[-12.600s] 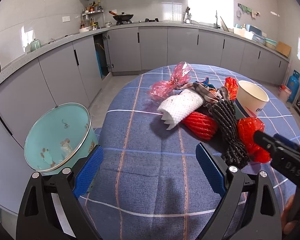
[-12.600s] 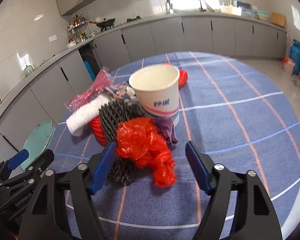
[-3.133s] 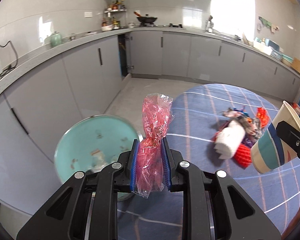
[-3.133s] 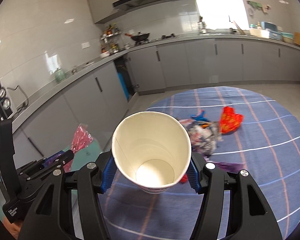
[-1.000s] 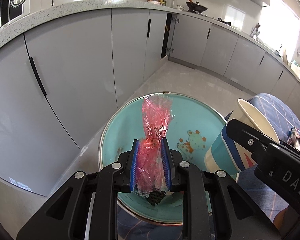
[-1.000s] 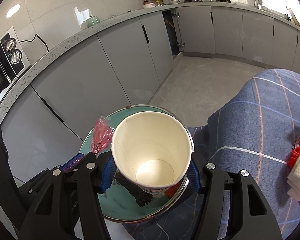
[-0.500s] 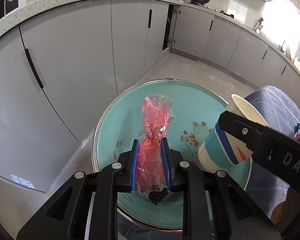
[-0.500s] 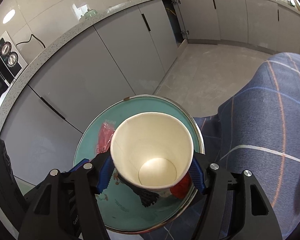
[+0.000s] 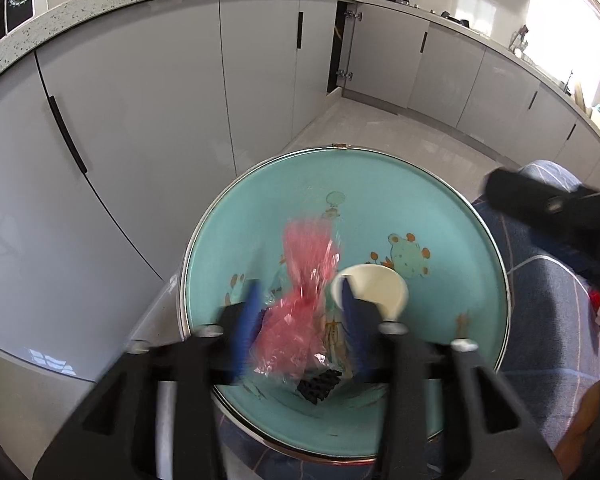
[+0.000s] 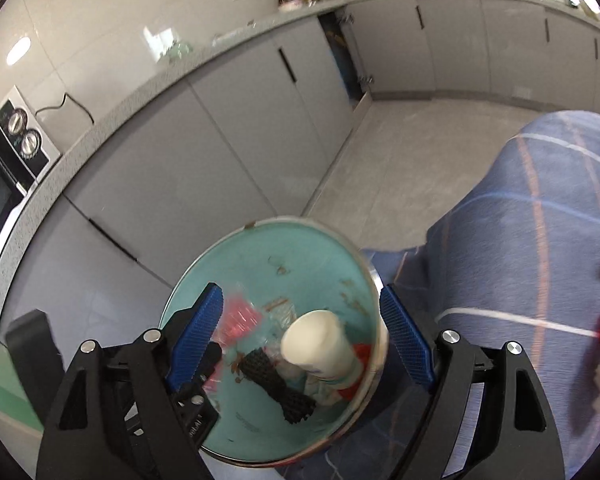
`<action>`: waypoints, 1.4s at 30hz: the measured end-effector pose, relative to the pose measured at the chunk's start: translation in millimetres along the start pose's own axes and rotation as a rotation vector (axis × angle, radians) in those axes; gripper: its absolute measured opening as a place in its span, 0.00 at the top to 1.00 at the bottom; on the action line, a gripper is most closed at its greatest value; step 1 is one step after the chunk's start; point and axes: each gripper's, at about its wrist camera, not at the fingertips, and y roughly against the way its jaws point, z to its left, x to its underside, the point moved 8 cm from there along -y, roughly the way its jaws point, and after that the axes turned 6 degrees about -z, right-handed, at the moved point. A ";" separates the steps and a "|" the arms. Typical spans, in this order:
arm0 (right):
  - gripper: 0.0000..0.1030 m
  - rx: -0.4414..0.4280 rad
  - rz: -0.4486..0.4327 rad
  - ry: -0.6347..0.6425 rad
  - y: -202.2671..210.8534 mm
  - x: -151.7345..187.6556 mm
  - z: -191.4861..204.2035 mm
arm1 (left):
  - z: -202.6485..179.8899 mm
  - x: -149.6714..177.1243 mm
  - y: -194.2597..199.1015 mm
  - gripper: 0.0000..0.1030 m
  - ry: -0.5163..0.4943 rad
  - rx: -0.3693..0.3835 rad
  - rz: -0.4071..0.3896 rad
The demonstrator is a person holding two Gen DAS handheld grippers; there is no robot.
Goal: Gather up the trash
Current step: 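Open both tools to drop the pink bag and cup into the bin, then move both open tools back toward the trash pile on the table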
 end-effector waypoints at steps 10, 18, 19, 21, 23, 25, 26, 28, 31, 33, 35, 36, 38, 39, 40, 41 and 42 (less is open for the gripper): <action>0.23 0.137 -0.143 0.059 60.0 -3.0 -25.1 | -3.1 -4.8 24.5 0.17 -0.007 -0.049 -0.059; 0.15 0.124 -0.144 0.070 84.2 7.7 -31.4 | -13.0 -3.6 50.3 0.15 -0.027 -0.059 -0.094; 0.14 0.125 -0.141 0.075 86.0 8.5 -31.7 | -13.6 -3.3 52.1 0.14 -0.027 -0.060 -0.094; 0.11 0.128 -0.131 0.084 88.5 12.0 -31.7 | -14.3 -0.8 56.8 0.14 -0.030 -0.065 -0.095; 0.11 0.129 -0.124 0.091 90.1 14.1 -31.2 | -13.3 1.6 61.5 0.13 -0.030 -0.072 -0.096; 0.11 0.145 -0.125 0.095 94.6 18.0 -31.1 | -11.0 4.0 65.0 0.12 -0.027 -0.082 -0.097; 0.10 0.146 -0.126 0.094 96.4 18.9 -31.5 | -9.4 5.7 67.7 0.12 -0.025 -0.088 -0.098; 0.08 0.133 -0.126 0.092 100.0 22.1 -30.7 | -7.4 8.5 71.0 0.11 -0.023 -0.095 -0.096; 0.08 0.134 -0.149 0.103 110.5 26.3 -31.1 | -8.3 11.6 77.7 0.11 -0.025 -0.099 -0.101; 0.08 0.130 -0.166 0.105 118.0 29.4 -33.0 | -12.4 12.4 83.0 0.11 -0.035 -0.096 -0.109; 0.08 0.140 -0.179 0.106 122.8 30.1 -37.7 | -18.3 13.6 86.8 0.10 -0.047 -0.089 -0.114; 0.08 0.153 -0.188 0.109 126.4 31.4 -41.3 | -21.5 13.9 88.0 0.10 -0.052 -0.085 -0.115; 0.08 0.168 -0.193 0.107 131.2 33.7 -47.3 | -29.0 16.1 91.0 0.10 -0.061 -0.072 -0.115; 0.08 0.174 -0.194 0.100 134.4 35.2 -51.7 | -31.4 17.3 92.3 0.10 -0.064 -0.068 -0.115; 0.08 0.175 -0.194 0.093 136.9 36.7 -54.7 | -34.4 18.1 93.5 0.10 -0.068 -0.064 -0.116; 0.08 0.174 -0.193 0.088 139.7 38.0 -57.5 | -37.9 19.5 94.8 0.10 -0.075 -0.060 -0.117; 0.08 0.174 -0.192 0.085 142.1 39.7 -59.8 | -41.3 20.9 95.9 0.10 -0.081 -0.056 -0.116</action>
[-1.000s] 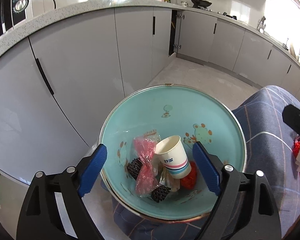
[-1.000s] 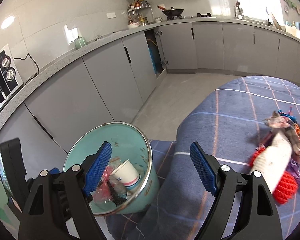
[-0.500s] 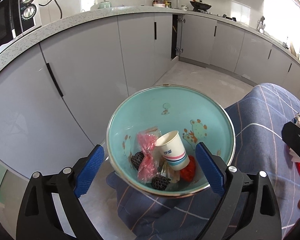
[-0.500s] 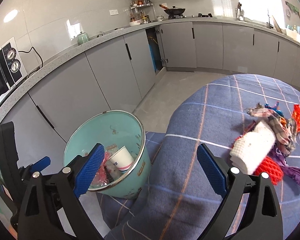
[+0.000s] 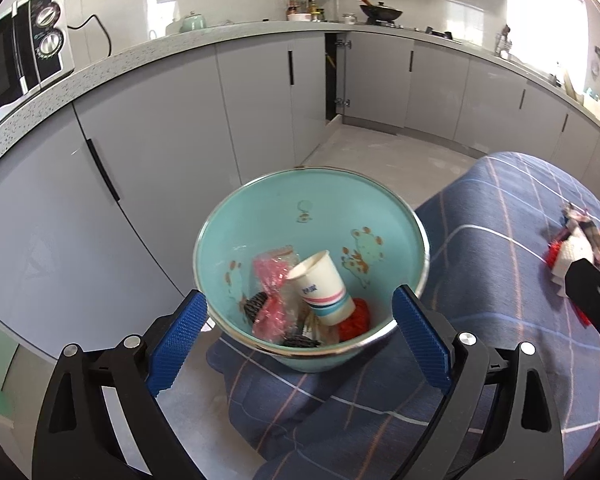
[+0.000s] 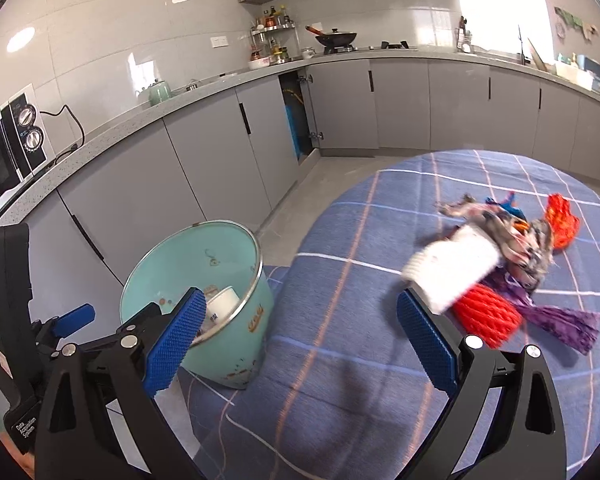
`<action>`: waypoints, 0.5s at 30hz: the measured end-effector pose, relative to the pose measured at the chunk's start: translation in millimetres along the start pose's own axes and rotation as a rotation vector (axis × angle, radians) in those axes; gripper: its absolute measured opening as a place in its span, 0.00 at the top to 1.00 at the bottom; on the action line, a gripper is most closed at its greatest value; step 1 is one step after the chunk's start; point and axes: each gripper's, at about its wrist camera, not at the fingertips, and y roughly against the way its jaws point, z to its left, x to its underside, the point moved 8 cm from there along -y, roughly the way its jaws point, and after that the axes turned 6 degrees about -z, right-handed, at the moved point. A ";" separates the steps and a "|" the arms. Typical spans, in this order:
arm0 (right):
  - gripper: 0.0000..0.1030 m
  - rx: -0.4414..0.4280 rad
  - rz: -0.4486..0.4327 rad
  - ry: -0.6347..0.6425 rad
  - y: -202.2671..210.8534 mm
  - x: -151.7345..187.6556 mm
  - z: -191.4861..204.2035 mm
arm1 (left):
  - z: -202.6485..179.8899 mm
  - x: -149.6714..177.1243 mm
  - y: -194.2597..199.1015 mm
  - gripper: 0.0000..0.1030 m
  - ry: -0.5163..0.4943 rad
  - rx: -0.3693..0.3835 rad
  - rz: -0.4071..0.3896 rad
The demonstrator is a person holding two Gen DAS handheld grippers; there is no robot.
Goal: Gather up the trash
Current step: 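Move both open tools back toward the trash pile on the table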
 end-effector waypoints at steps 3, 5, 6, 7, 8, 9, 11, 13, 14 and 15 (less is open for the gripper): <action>0.08 0.013 -0.002 0.000 7.3 5.0 -9.6 | -10.9 3.3 3.8 0.10 -0.019 0.017 0.002; 0.09 0.026 -0.004 -0.005 12.5 9.4 -19.1 | -17.0 5.3 5.9 0.10 -0.030 0.026 0.002; 0.09 0.029 -0.005 -0.010 14.3 11.1 -22.9 | -20.9 6.3 7.4 0.10 -0.036 0.033 0.001; 0.09 0.034 -0.004 -0.018 17.1 14.3 -29.0 | -26.3 7.4 9.2 0.10 -0.044 0.045 0.000; 0.09 0.041 -0.002 -0.023 19.2 17.0 -34.8 | -31.5 8.6 10.7 0.10 -0.053 0.056 -0.001; 0.09 0.048 -0.001 -0.026 21.1 19.3 -39.5 | -35.7 9.5 12.1 0.10 -0.060 0.064 -0.003; 0.10 0.072 -0.004 -0.036 27.1 23.8 -53.0 | -49.0 11.9 14.5 0.10 -0.084 0.088 -0.006; 0.13 0.100 -0.018 -0.042 35.0 26.1 -68.9 | -62.3 14.0 16.0 0.10 -0.103 0.114 -0.005; 0.16 0.114 -0.024 -0.048 38.8 26.8 -77.3 | -67.7 14.6 16.3 0.10 -0.111 0.126 -0.004; 0.16 0.125 -0.029 -0.057 42.5 27.0 -86.3 | -74.9 15.2 17.1 0.10 -0.121 0.139 -0.004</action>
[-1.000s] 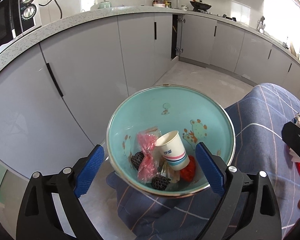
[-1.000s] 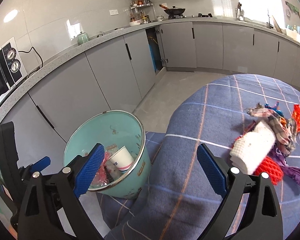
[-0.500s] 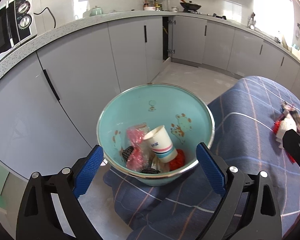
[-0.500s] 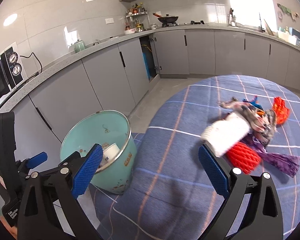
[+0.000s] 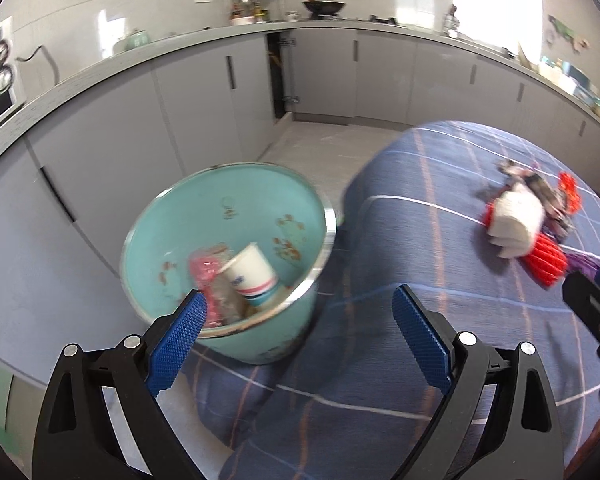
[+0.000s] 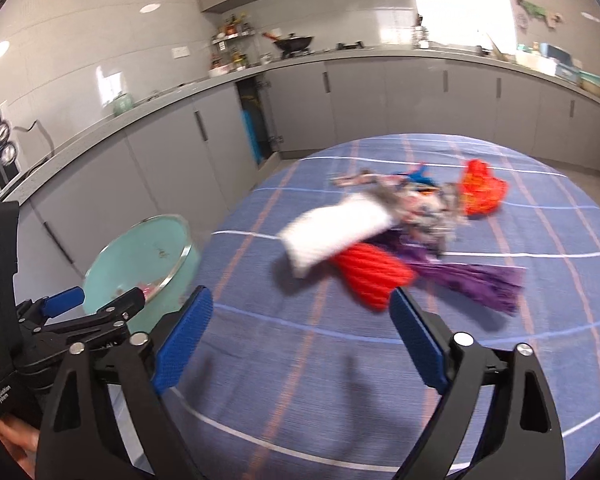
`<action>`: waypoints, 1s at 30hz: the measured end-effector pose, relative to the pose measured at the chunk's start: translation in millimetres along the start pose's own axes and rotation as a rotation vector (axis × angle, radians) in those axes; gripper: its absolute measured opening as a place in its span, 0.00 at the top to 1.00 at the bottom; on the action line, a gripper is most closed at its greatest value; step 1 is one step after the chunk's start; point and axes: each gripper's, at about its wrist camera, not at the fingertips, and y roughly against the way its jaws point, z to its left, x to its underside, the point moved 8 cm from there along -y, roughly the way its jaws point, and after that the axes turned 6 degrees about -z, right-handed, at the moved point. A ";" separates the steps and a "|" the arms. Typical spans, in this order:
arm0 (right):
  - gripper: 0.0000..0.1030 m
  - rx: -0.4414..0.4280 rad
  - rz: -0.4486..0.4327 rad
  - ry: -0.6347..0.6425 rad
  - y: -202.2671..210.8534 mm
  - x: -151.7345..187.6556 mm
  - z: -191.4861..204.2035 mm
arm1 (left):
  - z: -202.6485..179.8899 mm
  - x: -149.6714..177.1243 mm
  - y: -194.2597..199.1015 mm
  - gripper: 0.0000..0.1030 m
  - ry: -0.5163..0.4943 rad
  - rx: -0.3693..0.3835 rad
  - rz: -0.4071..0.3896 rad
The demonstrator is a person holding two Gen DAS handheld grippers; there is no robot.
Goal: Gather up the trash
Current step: 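Move both open tools back toward the trash pile on the table, then grasp the white sponge with the left tool while the right tool grasps the purple wrapper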
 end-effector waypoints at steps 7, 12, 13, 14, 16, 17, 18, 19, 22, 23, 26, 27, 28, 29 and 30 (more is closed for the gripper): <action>0.17 0.113 -0.014 -0.050 10.5 -7.4 -69.7 | -53.6 -13.5 -0.7 0.11 -0.063 0.110 -0.023; 0.17 0.170 -0.013 -0.054 4.5 -20.8 -109.8 | -91.8 -25.8 -2.5 0.11 -0.121 0.164 -0.045; 0.17 0.180 0.000 -0.044 -0.2 -21.7 -116.3 | -97.3 -27.3 -3.6 0.11 -0.124 0.172 -0.045; 0.17 0.181 0.022 -0.031 -6.5 -21.2 -121.7 | -103.7 -29.1 -5.5 0.11 -0.128 0.181 -0.044; 0.17 0.181 0.063 -0.010 -17.1 -17.5 -125.8 | -113.8 -32.6 -9.3 0.11 -0.136 0.192 -0.041; 0.18 0.179 0.087 0.005 -23.1 -15.1 -126.9 | -119.9 -34.3 -11.6 0.11 -0.142 0.202 -0.040; 0.19 0.175 0.103 0.016 -26.9 -12.9 -126.2 | -123.6 -35.9 -14.3 0.11 -0.146 0.211 -0.039; 0.20 0.173 0.125 0.037 -33.2 -9.8 -126.1 | -129.1 -38.1 -16.1 0.11 -0.150 0.222 -0.039; 0.25 0.160 0.184 0.065 -46.3 -1.9 -125.7 | -151.1 -47.7 -25.4 0.11 -0.172 0.267 -0.042; 0.30 0.152 0.197 0.065 -48.8 -0.6 -126.7 | -156.4 -49.3 -28.4 0.11 -0.177 0.276 -0.040; 0.47 0.144 0.249 0.057 -56.7 6.4 -131.0 | -175.3 -50.8 -42.9 0.11 -0.194 0.312 -0.014; 0.56 0.135 0.267 0.050 -59.2 9.1 -132.6 | -179.7 -50.1 -48.0 0.11 -0.201 0.316 -0.004; 0.56 0.127 0.277 0.041 -60.2 11.2 -134.2 | -183.5 -48.8 -53.3 0.11 -0.207 0.315 0.007; 0.61 0.120 0.273 0.038 -58.6 10.7 -134.8 | -187.6 -46.4 -59.4 0.11 -0.216 0.315 0.022; 0.64 0.116 0.273 0.038 -57.6 10.4 -135.0 | -190.1 -43.7 -63.8 0.11 -0.223 0.314 0.037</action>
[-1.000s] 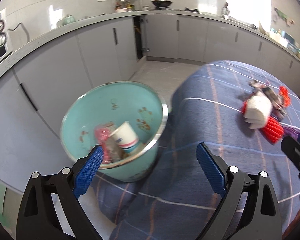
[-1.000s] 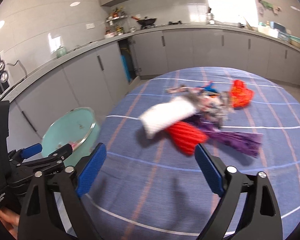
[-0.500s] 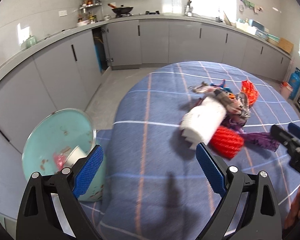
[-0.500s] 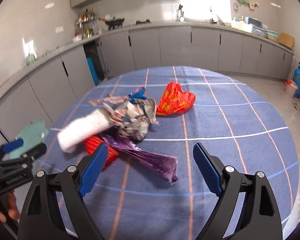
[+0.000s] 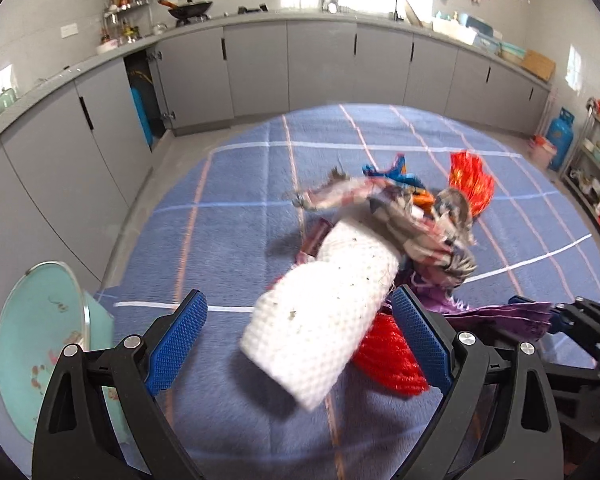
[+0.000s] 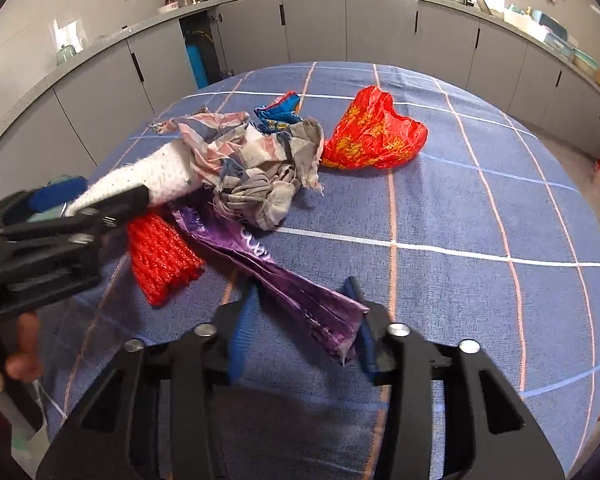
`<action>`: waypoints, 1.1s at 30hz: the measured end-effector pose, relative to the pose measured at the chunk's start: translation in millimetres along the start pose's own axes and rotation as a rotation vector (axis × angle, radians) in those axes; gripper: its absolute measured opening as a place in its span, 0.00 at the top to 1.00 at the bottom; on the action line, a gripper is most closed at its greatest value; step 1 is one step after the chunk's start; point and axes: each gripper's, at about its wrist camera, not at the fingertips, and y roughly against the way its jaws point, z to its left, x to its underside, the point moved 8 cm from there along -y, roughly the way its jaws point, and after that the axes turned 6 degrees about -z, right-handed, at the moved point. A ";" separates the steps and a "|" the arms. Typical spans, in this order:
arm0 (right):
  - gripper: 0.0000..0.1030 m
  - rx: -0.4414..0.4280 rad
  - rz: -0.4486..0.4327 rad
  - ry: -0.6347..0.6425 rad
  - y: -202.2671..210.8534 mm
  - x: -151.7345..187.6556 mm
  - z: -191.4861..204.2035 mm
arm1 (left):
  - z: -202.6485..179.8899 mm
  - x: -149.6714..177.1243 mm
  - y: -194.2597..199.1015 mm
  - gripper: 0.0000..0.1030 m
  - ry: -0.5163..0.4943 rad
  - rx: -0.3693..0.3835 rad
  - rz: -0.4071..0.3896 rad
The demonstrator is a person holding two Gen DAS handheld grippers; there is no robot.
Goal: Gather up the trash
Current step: 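Grasp the white sponge with the left tool while the right tool grasps the purple wrapper, then carry the white sponge and purple wrapper over the teal bin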
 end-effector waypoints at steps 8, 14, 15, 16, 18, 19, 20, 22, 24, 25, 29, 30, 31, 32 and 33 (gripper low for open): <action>0.80 -0.060 -0.024 -0.048 26.8 10.9 -2.0 | -8.5 9.1 4.0 0.58 0.030 0.073 0.014; 0.85 -0.091 -0.077 -0.099 62.0 17.3 -1.1 | -7.4 11.9 33.5 0.74 0.048 0.102 -0.027; 0.87 -0.095 -0.091 -0.103 69.5 17.5 -0.4 | -6.6 12.6 40.1 0.74 0.054 0.109 -0.038; 0.88 -0.098 -0.102 -0.103 74.6 16.5 1.0 | -4.9 12.7 48.7 0.74 0.067 0.119 -0.051; 0.91 -0.106 -0.122 -0.102 84.3 15.8 5.9 | -1.7 11.6 60.7 0.74 0.078 0.129 -0.074; 0.91 -0.110 -0.129 -0.101 87.9 15.1 8.2 | -0.4 10.7 67.6 0.74 0.081 0.132 -0.089; 0.91 -0.114 -0.141 -0.094 92.5 13.2 11.9 | 2.4 10.0 72.3 0.75 0.084 0.135 -0.098; 0.92 -0.114 -0.160 -0.084 98.4 10.7 17.3 | 5.2 8.2 81.6 0.76 0.094 0.135 -0.117; 0.93 -0.119 -0.176 -0.081 103.3 6.2 22.0 | 9.4 6.0 91.3 0.76 0.100 0.127 -0.135; 0.94 -0.123 -0.187 -0.080 107.0 5.0 25.0 | 11.2 6.2 94.6 0.76 0.100 0.122 -0.140; 0.94 -0.138 -0.225 -0.069 119.2 -4.6 36.4 | 25.2 6.5 108.5 0.76 0.111 0.090 -0.161; 0.94 -0.145 -0.237 -0.063 123.9 -8.3 40.5 | 29.8 7.1 111.6 0.76 0.121 0.085 -0.163; 0.94 -0.148 -0.246 -0.059 126.5 -10.4 43.1 | 34.8 7.2 114.7 0.76 0.131 0.081 -0.169; 0.94 -0.153 -0.255 -0.054 128.8 -13.2 46.4 | 38.2 6.8 117.1 0.76 0.137 0.078 -0.174; 0.94 -0.160 -0.267 -0.048 132.5 -16.3 51.3 | 43.9 6.9 120.7 0.76 0.143 0.071 -0.180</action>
